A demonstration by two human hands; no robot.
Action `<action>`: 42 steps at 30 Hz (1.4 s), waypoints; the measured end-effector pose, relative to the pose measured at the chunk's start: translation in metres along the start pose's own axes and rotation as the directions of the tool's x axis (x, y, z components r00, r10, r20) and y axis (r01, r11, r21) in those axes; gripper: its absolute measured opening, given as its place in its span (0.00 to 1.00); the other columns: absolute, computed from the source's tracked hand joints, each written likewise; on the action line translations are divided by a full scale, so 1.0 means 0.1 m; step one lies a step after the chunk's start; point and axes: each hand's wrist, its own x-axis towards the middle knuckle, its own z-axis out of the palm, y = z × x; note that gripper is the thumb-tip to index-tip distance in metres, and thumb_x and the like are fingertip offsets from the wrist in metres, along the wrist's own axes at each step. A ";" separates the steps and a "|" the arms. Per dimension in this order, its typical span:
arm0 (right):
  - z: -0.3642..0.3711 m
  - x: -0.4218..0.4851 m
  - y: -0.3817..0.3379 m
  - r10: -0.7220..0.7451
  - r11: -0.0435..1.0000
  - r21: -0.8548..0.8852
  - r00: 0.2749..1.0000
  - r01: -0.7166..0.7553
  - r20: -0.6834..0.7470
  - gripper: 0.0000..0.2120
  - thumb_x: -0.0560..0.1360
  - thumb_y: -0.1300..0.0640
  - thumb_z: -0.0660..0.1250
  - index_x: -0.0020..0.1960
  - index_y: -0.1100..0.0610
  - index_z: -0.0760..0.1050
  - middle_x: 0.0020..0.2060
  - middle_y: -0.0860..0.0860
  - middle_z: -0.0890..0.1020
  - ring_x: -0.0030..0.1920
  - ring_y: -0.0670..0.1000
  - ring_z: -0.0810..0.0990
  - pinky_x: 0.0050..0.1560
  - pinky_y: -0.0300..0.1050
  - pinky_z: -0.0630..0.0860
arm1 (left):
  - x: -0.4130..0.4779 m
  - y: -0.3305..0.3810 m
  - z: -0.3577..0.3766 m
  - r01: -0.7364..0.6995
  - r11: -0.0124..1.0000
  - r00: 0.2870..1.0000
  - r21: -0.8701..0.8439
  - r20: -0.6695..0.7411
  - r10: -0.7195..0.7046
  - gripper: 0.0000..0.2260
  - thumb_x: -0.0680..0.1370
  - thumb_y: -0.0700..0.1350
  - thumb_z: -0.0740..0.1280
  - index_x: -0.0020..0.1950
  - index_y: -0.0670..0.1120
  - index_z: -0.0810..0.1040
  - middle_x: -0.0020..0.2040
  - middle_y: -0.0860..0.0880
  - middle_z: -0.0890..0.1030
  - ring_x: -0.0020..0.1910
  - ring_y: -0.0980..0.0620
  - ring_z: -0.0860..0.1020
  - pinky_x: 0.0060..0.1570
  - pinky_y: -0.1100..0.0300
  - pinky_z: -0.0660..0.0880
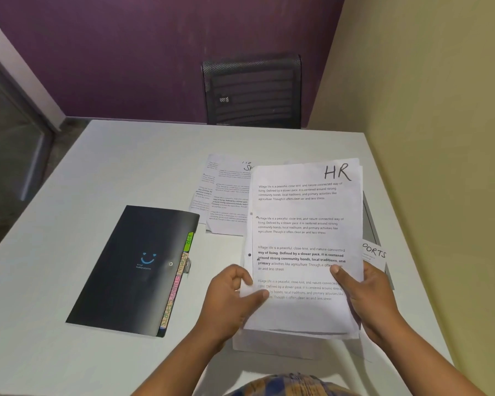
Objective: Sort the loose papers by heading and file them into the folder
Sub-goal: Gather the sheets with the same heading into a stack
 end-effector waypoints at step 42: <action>0.12 0.29 0.07 -0.034 0.981 -0.185 0.987 0.063 0.155 0.09 0.75 0.67 0.71 0.44 0.53 0.82 0.32 0.41 0.86 0.34 0.42 0.84 0.36 0.32 0.76 | 0.48 -0.10 0.07 -0.085 0.995 0.994 0.055 -0.068 0.089 0.10 0.77 0.40 0.71 0.57 0.48 0.82 0.50 0.54 0.85 0.50 0.57 0.83 0.49 0.61 0.81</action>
